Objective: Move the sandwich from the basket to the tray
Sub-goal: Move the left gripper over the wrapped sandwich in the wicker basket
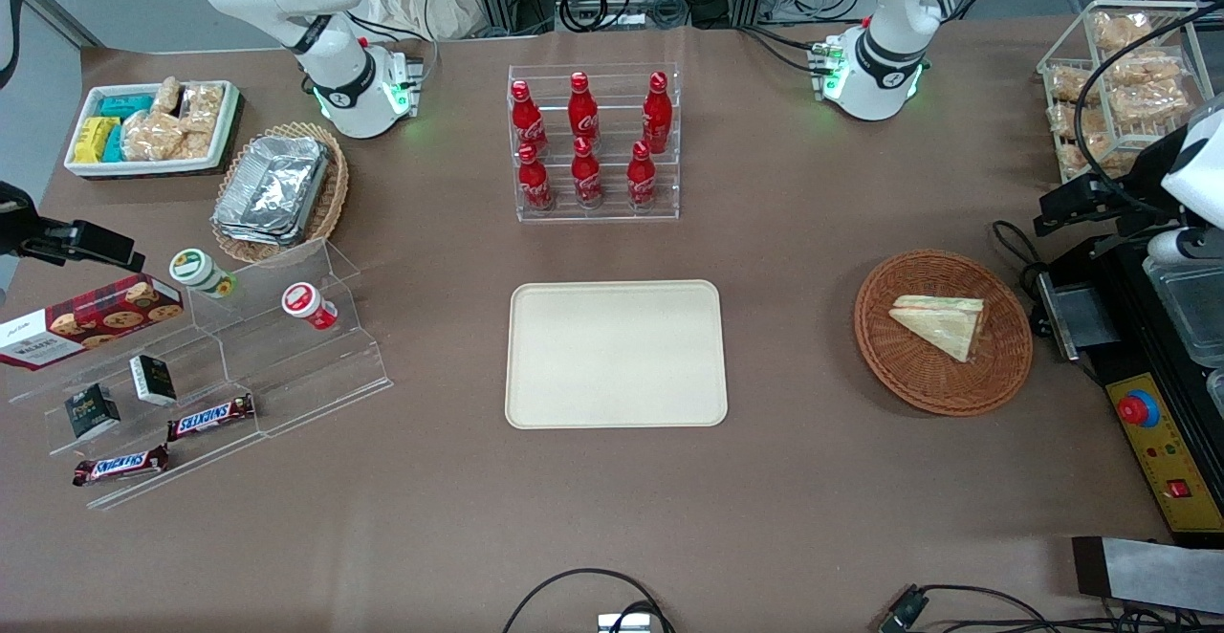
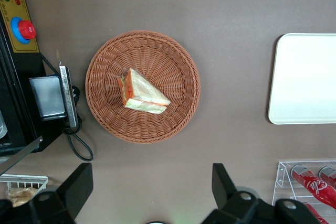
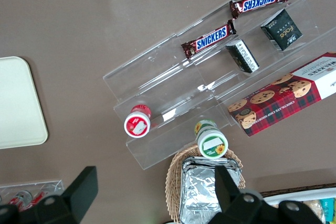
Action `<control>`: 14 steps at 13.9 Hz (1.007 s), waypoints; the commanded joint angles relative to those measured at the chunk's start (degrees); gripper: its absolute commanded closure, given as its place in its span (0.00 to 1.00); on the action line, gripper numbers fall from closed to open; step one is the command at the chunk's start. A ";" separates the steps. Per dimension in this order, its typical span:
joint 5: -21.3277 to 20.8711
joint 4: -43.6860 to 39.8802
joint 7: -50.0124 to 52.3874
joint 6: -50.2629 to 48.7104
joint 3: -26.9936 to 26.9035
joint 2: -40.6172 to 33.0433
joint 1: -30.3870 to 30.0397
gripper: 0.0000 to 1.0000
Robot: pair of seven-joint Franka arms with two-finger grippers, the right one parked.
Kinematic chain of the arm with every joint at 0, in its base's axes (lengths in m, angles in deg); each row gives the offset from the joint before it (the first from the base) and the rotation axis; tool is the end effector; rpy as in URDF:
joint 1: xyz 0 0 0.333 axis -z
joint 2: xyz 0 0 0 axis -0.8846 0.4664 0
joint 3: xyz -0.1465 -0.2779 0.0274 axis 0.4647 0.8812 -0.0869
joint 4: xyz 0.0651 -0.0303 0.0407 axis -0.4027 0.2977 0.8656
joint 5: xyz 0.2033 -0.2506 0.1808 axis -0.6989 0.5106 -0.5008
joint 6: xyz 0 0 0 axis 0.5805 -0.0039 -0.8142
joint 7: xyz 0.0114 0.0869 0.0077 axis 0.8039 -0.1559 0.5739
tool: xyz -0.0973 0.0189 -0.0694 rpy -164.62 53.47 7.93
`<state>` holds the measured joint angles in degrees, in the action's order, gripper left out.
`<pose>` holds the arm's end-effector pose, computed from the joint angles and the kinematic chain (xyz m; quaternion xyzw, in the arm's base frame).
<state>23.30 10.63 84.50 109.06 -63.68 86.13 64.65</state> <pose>0.5297 0.0009 0.5887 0.9987 0.0033 -0.0407 0.0288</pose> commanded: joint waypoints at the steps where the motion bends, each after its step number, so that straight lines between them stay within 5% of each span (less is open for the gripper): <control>1: -0.32 -1.97 2.24 -1.02 0.01 0.82 0.27 0.00; 7: -0.67 -1.63 7.77 -0.23 -0.25 2.05 -0.34 0.00; 14: -0.76 11.19 17.18 10.91 -2.09 0.30 -0.61 0.00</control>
<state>23.09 17.12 98.28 116.16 -64.78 88.43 64.17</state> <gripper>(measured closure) 0.000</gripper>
